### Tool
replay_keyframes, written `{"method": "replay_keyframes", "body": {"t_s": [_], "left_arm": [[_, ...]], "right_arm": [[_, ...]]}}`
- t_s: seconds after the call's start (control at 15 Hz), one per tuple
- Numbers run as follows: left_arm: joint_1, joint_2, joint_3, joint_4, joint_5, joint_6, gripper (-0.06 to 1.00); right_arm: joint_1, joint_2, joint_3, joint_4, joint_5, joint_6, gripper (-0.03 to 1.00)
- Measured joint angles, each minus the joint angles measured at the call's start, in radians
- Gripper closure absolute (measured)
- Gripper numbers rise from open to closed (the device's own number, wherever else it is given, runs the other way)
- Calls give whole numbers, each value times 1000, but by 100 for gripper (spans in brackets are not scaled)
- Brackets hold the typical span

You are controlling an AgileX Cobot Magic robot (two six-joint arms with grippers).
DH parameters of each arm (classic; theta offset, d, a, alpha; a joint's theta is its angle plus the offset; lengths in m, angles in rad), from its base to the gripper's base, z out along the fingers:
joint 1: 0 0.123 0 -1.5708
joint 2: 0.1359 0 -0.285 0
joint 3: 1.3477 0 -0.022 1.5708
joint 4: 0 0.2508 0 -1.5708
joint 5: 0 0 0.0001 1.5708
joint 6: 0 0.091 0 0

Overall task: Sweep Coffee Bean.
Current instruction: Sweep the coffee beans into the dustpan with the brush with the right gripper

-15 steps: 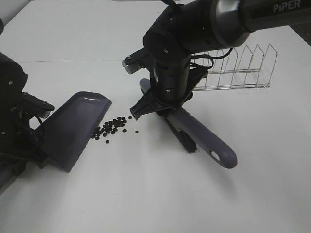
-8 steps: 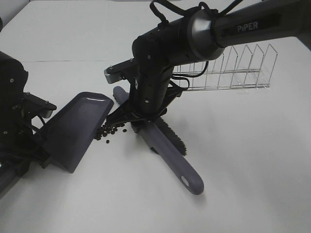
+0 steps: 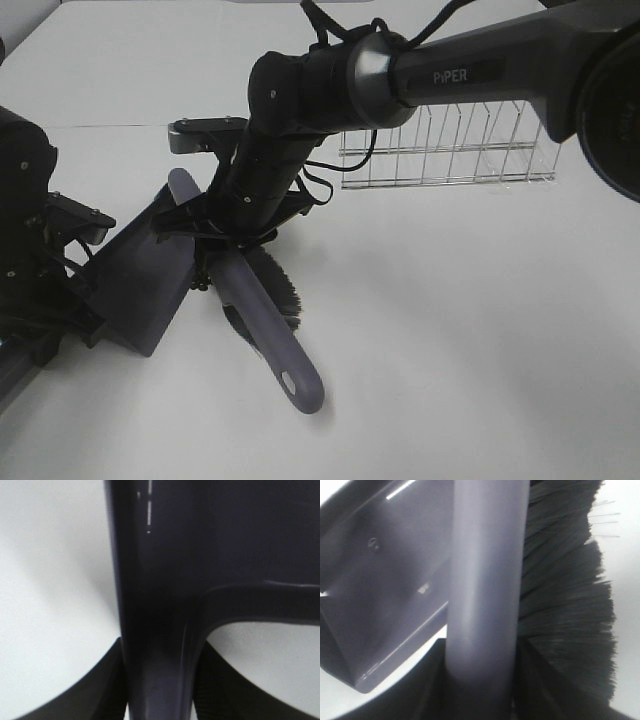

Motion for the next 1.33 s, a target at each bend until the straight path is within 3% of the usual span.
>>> {"method": "replay_keyframes", "body": {"t_s": [0.53, 0.87, 1.33], "left_arm": [[0, 0, 0, -50, -3, 27, 61], [0, 2, 0, -54, -3, 27, 61], [0, 5, 0, -66, -13, 36, 61]], "right_arm": [[-3, 9, -16, 198, -45, -207, 60], [-3, 19, -16, 405, -49, -491, 60], [-3, 20, -136, 366, 53, -544, 60]]}}
